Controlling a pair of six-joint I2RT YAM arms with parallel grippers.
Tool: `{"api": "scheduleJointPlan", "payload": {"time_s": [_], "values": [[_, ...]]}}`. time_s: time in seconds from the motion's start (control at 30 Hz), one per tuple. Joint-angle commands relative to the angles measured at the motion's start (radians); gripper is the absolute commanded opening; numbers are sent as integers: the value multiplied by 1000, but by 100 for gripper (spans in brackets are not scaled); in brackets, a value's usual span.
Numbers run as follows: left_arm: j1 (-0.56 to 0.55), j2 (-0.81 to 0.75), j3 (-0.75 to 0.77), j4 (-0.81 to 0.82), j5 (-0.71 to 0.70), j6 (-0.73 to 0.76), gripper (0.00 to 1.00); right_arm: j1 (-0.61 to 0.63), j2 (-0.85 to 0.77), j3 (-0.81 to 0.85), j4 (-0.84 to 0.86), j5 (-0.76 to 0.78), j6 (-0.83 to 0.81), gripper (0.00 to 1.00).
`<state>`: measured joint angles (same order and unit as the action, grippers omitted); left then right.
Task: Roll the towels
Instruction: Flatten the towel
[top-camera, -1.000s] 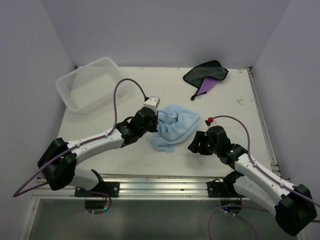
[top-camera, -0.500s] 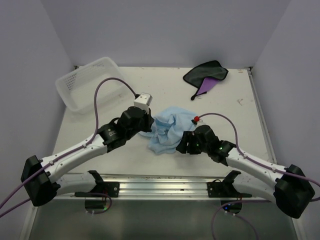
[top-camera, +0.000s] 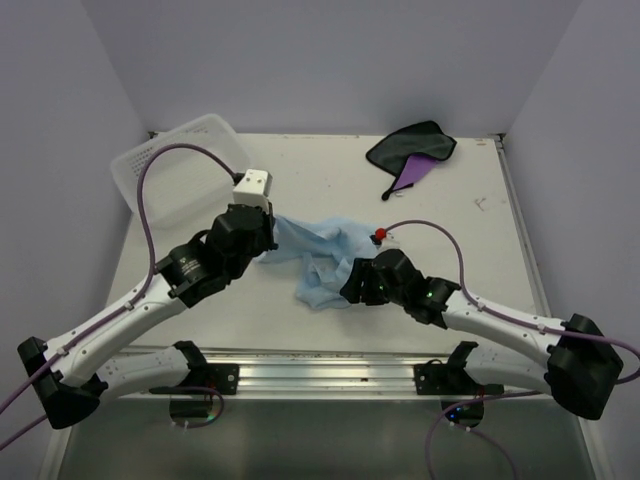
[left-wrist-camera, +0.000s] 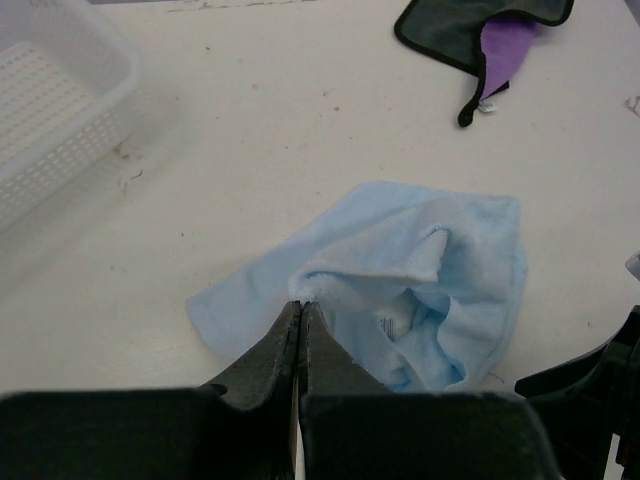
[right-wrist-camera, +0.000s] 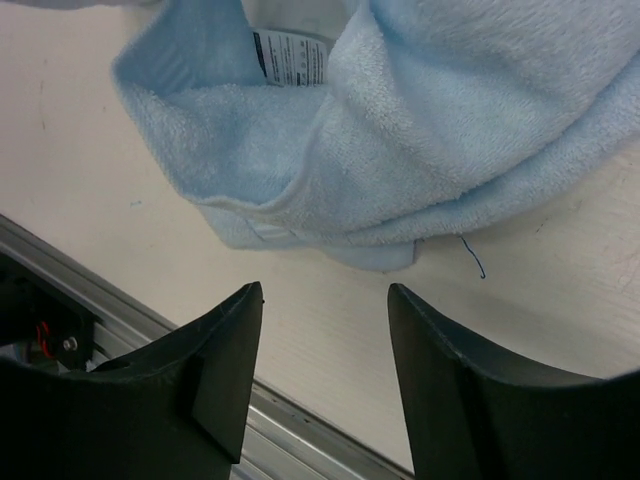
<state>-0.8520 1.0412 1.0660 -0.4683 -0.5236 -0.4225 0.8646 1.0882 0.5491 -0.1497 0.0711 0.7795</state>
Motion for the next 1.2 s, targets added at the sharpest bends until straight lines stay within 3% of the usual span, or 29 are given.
{"api": "scheduleJointPlan", "payload": {"time_s": [0.0, 0.27, 0.57, 0.83, 0.93, 1.07, 1.17], "values": [[-4, -44, 35, -59, -104, 27, 0, 10, 33, 70, 24, 85, 70, 59], [-2, -55, 6, -41, -76, 39, 0, 57, 131, 205, -54, 228, 242, 61], [-2, -64, -12, -10, -69, 79, 0, 102, 258, 343, -129, 280, 276, 61], [-2, -96, 2, -23, -96, 126, 0, 149, 400, 347, -165, 358, 389, 62], [-2, -102, 5, -33, -114, 143, 0, 151, 414, 330, -149, 360, 400, 48], [-2, -125, -3, -33, -134, 154, 0, 151, 420, 333, -145, 366, 395, 11], [-4, -139, -12, -33, -154, 160, 0, 151, 398, 344, -169, 374, 362, 0]]}}
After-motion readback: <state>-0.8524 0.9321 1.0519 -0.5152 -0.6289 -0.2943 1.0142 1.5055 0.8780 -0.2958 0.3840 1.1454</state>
